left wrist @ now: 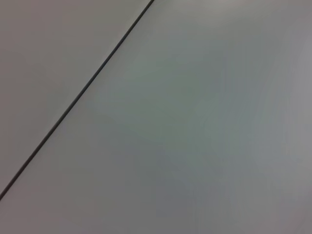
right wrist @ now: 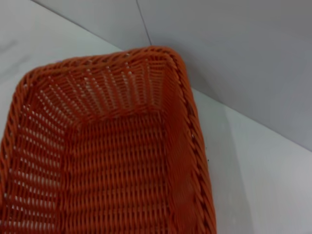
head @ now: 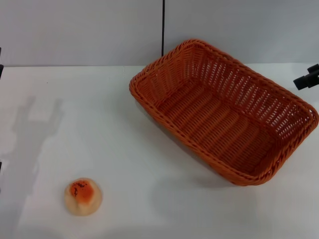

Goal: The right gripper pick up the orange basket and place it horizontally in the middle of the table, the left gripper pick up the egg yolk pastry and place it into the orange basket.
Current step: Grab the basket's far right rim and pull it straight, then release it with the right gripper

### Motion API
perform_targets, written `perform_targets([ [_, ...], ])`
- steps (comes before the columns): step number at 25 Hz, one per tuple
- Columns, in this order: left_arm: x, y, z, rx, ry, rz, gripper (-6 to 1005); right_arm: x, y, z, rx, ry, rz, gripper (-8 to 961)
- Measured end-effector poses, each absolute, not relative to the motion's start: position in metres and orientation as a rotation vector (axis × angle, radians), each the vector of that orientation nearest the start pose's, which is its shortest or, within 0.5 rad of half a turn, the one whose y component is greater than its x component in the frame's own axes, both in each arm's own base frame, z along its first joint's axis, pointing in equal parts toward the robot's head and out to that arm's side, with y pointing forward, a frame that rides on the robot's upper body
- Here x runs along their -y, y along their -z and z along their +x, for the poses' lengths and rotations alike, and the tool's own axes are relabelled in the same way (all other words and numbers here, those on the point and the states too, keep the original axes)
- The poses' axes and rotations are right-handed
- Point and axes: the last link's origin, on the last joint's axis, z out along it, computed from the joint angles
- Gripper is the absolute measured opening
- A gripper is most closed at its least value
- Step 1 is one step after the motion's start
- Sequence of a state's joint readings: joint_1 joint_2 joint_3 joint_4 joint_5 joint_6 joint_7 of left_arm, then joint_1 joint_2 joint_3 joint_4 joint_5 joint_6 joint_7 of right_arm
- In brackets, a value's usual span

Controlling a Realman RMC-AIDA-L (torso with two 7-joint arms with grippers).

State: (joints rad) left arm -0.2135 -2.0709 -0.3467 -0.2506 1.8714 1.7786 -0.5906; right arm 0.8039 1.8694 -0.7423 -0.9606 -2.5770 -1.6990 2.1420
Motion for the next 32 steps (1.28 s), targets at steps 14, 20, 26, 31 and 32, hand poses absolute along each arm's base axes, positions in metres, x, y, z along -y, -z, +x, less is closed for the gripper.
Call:
perform_targets([
  [14, -0.234, -0.006, -0.31, 0.666, 1.408, -1.373, 814, -0.404, -0.093, 0.234, -1.018, 0.257, -2.64, 659],
  [20, -0.239, -0.005, -0.309, 0.672, 1.402, -1.38, 813, -0.405, -0.079, 0.236, -1.038, 0.258, -2.659, 657],
  [26, -0.242, -0.006, -0.309, 0.671, 1.399, -1.38, 811, -0.406, -0.065, 0.242, -1.065, 0.27, -2.659, 656],
  [31, -0.243, -0.006, -0.31, 0.673, 1.397, -1.38, 810, -0.405, -0.06, 0.244, -1.056, 0.282, -2.66, 622],
  [32, -0.243, -0.006, -0.31, 0.673, 1.397, -1.38, 810, -0.405, -0.06, 0.244, -1.056, 0.282, -2.66, 589],
])
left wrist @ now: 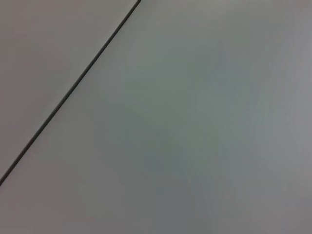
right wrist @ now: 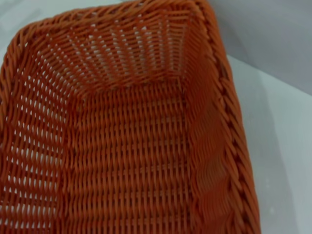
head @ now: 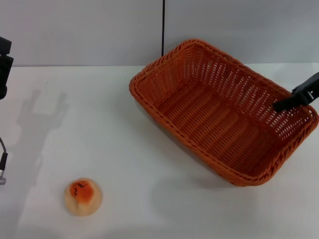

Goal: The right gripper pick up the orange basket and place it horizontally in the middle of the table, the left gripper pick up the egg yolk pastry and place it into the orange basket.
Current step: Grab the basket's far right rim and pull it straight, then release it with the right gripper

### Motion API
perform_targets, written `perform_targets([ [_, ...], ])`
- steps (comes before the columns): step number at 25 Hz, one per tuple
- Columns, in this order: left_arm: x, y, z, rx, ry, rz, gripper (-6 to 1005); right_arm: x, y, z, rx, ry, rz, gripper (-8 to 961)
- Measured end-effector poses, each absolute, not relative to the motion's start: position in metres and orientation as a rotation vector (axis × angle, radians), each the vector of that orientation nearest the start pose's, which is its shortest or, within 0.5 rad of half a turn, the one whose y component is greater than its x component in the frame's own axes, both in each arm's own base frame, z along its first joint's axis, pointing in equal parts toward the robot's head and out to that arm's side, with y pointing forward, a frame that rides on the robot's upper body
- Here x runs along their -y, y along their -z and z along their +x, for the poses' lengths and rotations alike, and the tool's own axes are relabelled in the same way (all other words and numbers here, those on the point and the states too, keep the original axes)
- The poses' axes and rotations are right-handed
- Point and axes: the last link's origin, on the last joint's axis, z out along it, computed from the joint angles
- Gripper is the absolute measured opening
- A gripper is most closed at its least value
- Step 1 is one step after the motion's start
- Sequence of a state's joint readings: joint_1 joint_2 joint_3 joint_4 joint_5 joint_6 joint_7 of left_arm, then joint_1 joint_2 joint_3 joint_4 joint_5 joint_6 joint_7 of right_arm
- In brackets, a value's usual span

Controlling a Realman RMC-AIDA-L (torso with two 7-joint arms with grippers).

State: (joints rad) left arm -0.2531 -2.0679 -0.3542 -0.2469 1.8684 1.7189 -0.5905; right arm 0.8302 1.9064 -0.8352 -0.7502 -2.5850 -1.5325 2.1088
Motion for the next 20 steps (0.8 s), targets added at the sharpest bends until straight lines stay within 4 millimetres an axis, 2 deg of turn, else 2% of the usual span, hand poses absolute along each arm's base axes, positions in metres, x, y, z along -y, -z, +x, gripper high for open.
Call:
perform_targets([
  [9, -0.2449, -0.0073, -0.3117, 0.671, 1.383, -1.383, 808, -0.4039, -0.0574, 0.2438, -1.054, 0.293, -2.667, 276],
  [11, -0.245, -0.0072, -0.3118, 0.672, 1.382, -1.384, 807, -0.4039, -0.0575, 0.2438, -1.054, 0.292, -2.668, 164],
  [16, -0.2442, -0.0066, -0.3132, 0.679, 1.374, -1.383, 806, -0.4046, -0.06, 0.2422, -1.053, 0.251, -2.66, 163],
  [20, -0.2436, -0.0066, -0.3137, 0.681, 1.374, -1.382, 805, -0.4018, -0.0647, 0.2381, -1.042, 0.133, -2.652, 163],
])
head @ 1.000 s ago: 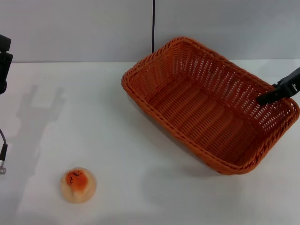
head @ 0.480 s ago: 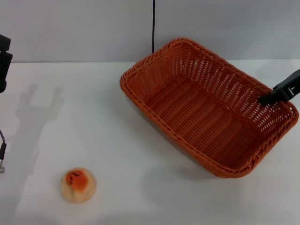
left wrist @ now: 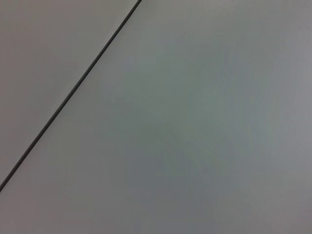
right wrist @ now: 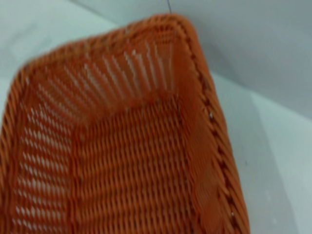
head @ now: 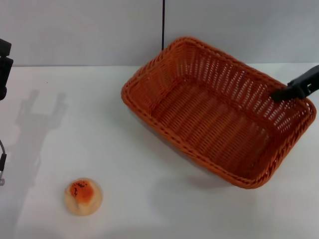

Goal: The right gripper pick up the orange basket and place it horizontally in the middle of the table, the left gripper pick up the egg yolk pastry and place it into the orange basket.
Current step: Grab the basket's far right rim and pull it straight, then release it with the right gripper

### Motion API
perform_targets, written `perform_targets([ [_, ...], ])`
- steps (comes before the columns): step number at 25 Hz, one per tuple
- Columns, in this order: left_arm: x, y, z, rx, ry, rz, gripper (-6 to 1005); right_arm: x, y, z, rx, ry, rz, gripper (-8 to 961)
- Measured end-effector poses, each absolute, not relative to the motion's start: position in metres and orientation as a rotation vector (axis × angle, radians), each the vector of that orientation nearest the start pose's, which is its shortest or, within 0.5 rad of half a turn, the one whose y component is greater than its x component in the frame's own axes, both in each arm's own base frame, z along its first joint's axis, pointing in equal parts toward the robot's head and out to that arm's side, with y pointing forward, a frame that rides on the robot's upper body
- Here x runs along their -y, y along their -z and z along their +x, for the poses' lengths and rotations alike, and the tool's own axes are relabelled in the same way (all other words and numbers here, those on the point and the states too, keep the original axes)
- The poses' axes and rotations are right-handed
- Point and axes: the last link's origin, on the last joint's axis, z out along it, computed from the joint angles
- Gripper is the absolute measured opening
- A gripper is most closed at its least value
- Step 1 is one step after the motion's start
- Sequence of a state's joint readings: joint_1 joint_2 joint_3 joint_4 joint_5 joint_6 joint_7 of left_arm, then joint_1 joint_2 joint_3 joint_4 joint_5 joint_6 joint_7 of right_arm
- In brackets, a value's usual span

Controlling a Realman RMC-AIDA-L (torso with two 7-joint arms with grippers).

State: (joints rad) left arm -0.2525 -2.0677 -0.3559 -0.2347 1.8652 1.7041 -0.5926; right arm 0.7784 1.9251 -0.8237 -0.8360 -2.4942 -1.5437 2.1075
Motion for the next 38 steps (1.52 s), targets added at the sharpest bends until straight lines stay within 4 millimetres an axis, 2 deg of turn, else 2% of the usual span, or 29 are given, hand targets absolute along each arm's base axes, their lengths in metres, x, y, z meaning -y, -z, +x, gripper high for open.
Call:
perform_targets([
  [13, -0.243, -0.007, -0.314, 0.699, 1.389, -1.378, 802, -0.388, -0.086, 0.231, -1.01, -0.233, -2.689, 162],
  [18, -0.243, -0.006, -0.314, 0.701, 1.392, -1.381, 801, -0.381, -0.101, 0.224, -1.005, -0.417, -2.705, 161],
  [21, -0.243, -0.006, -0.314, 0.702, 1.393, -1.381, 800, -0.378, -0.109, 0.22, -0.981, -0.468, -2.712, 162],
  [24, -0.244, -0.006, -0.314, 0.702, 1.393, -1.382, 799, -0.375, -0.115, 0.217, -0.934, -0.473, -2.746, 162],
  [30, -0.245, -0.006, -0.312, 0.7, 1.396, -1.384, 798, -0.365, -0.12, 0.2, -0.755, -0.42, -2.93, 162],
  [38, -0.248, -0.006, -0.313, 0.704, 1.387, -1.388, 796, -0.357, -0.108, 0.188, -0.57, -0.196, -3.126, 161],
])
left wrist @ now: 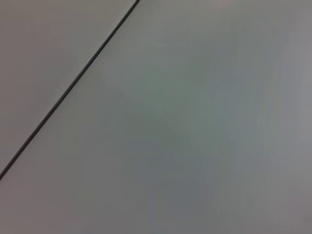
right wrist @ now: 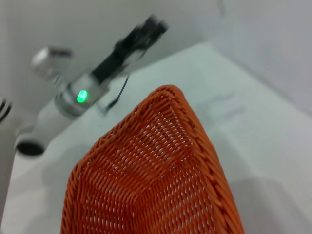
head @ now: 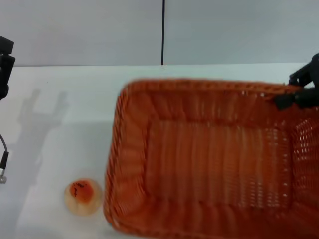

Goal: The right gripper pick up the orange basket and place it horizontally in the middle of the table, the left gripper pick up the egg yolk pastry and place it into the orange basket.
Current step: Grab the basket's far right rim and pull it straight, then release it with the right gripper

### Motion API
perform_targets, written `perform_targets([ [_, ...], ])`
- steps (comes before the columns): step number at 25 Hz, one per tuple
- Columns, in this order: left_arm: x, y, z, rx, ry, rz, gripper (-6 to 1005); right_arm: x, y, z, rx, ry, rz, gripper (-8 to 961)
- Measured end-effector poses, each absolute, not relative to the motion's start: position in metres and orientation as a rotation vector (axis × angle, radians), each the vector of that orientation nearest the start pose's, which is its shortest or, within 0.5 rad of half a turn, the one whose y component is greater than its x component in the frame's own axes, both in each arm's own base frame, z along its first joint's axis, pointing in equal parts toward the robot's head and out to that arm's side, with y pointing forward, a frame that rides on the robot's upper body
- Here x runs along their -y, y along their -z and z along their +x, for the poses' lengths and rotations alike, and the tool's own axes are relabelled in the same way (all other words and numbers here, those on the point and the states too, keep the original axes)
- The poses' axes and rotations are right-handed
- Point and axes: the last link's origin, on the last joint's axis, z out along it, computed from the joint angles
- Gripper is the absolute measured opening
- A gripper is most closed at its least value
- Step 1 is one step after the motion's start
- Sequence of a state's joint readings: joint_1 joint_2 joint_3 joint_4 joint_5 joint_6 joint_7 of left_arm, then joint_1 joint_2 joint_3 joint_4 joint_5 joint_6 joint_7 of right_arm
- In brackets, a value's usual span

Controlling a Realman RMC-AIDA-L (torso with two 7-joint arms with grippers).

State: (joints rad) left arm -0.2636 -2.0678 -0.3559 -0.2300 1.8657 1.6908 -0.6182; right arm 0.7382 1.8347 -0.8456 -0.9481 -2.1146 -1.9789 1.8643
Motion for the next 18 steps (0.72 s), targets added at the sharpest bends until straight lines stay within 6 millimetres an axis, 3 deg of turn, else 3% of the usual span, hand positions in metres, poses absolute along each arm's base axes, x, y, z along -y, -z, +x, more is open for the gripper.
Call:
perform_targets([
  [4, -0.248, -0.005, -0.313, 0.708, 1.384, -1.389, 795, -0.361, -0.099, 0.183, -0.502, -0.083, -3.164, 161],
  [10, -0.251, -0.005, -0.312, 0.71, 1.383, -1.394, 794, -0.366, -0.084, 0.175, -0.408, -0.06, -3.183, 162],
  [18, -0.25, -0.005, -0.313, 0.714, 1.379, -1.392, 792, -0.379, -0.056, 0.181, -0.447, 0.013, -3.158, 161],
])
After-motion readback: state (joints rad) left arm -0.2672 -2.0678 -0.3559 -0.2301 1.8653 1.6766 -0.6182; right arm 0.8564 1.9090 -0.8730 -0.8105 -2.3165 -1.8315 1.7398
